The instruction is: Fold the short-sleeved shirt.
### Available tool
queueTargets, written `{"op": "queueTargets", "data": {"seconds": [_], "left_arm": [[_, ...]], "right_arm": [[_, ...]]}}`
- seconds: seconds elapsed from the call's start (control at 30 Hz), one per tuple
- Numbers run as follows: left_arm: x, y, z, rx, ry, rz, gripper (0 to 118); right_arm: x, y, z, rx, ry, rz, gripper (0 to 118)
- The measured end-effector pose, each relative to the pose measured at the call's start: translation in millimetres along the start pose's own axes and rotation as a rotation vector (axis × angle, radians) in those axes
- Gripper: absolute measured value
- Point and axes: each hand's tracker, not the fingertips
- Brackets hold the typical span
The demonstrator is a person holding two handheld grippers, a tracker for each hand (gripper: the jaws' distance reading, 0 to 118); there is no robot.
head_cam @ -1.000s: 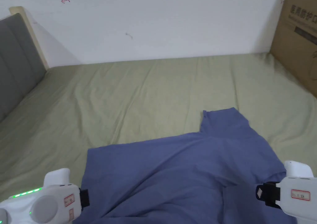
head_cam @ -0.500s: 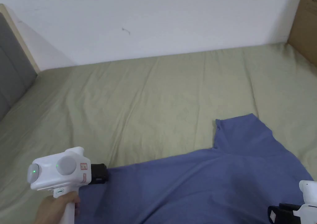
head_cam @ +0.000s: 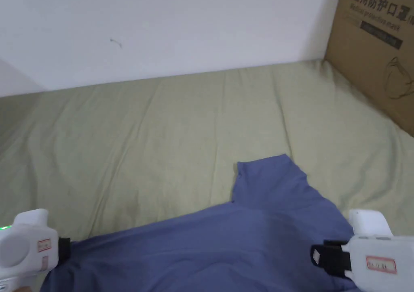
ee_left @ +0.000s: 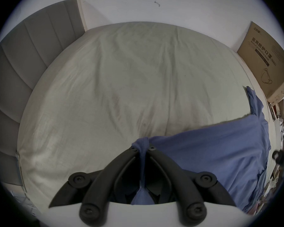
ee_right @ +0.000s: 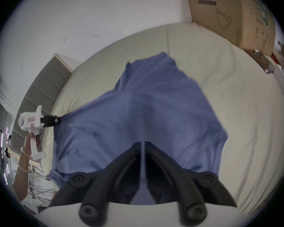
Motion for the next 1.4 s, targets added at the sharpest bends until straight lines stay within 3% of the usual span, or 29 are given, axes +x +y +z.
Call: {"op": "queueTargets", "data": {"seconds": [0.07, 0.1, 0.17, 0.23, 0.27, 0.33, 0.37, 0.4, 0.43, 0.5, 0.6, 0.63, 0.73, 0.8, 0.9, 1.03, 1.3, 1.4], "left_arm": [[-2.3, 3.4, 9.7, 0.031, -0.018, 0.002, 3], [-2.2, 4.4, 15.5, 0.038, -0.021, 0.004, 3], [-0.9, 5.4, 24.9, 0.06, -0.025, -0.008, 3], [1.4, 8.1, 30.3, 0.069, -0.02, -0.025, 3], [2.3, 8.2, 32.4, 0.076, -0.017, -0.039, 3], [2.5, 9.8, 31.7, 0.082, -0.009, -0.055, 3], [2.5, 9.9, 31.0, 0.083, -0.009, -0.057, 3], [2.6, 9.9, 31.0, 0.083, -0.01, -0.057, 3], [3.3, 10.3, 31.1, 0.081, -0.017, -0.057, 3], [5.3, 12.9, 29.4, 0.08, -0.009, -0.063, 3], [7.6, 14.8, 33.4, 0.091, -0.006, -0.07, 3], [7.2, 15.9, 36.4, 0.096, -0.015, -0.065, 3], [6.7, 21.8, 49.7, 0.107, -0.014, -0.062, 3], [3.9, 28.5, 63.6, 0.124, -0.018, -0.048, 3], [3.7, 43.9, 96.1, 0.197, -0.021, -0.044, 3], [6.6, 72.8, 145.1, 0.299, -0.014, -0.064, 3], [14.2, 170.4, 235.8, 0.477, -0.012, -0.023, 3], [27.6, 211.6, 260.4, 0.545, 0.056, -0.064, 3]], "right_arm": [[7.3, 32.0, -13.7, 0.013, -0.044, 0.04, 95], [11.4, 48.8, -25.0, 0.02, -0.07, 0.053, 113], [22.9, 83.7, -51.3, 0.015, -0.078, 0.062, 113], [31.9, 109.7, -82.9, -0.092, -0.168, 0.08, 107], [36.5, 117.3, -97.1, -0.119, -0.215, 0.076, 99], [48.5, 123.7, -120.4, -0.16, -0.247, 0.107, 71], [52.9, 122.9, -131.3, -0.217, -0.292, 0.104, 70], [56.7, 119.3, -140.5, -0.266, -0.283, 0.108, 70], [54.1, 116.5, -131.6, -0.204, -0.248, 0.111, 68], [45.7, 120.2, -125.6, -0.209, -0.261, 0.1, 44], [38.3, 119.1, -117.5, -0.222, -0.249, 0.142, 27], [36.0, 119.6, -114.2, -0.225, -0.225, 0.142, 3], [25.3, 122.2, -99.4, -0.204, -0.18, 0.123, 3], [14.7, 127.3, -78.7, -0.095, -0.205, 0.122, 3], [8.8, 148.7, -34.6, -0.033, -0.094, 0.037, 3], [-5.6, 179.8, 30.6, 0.092, -0.123, 0.087, 3], [-23.1, 275.6, 135.9, 0.324, -0.084, 0.043, 3], [-43.1, 320.4, 163.3, 0.39, -0.079, 0.042, 3]]}}
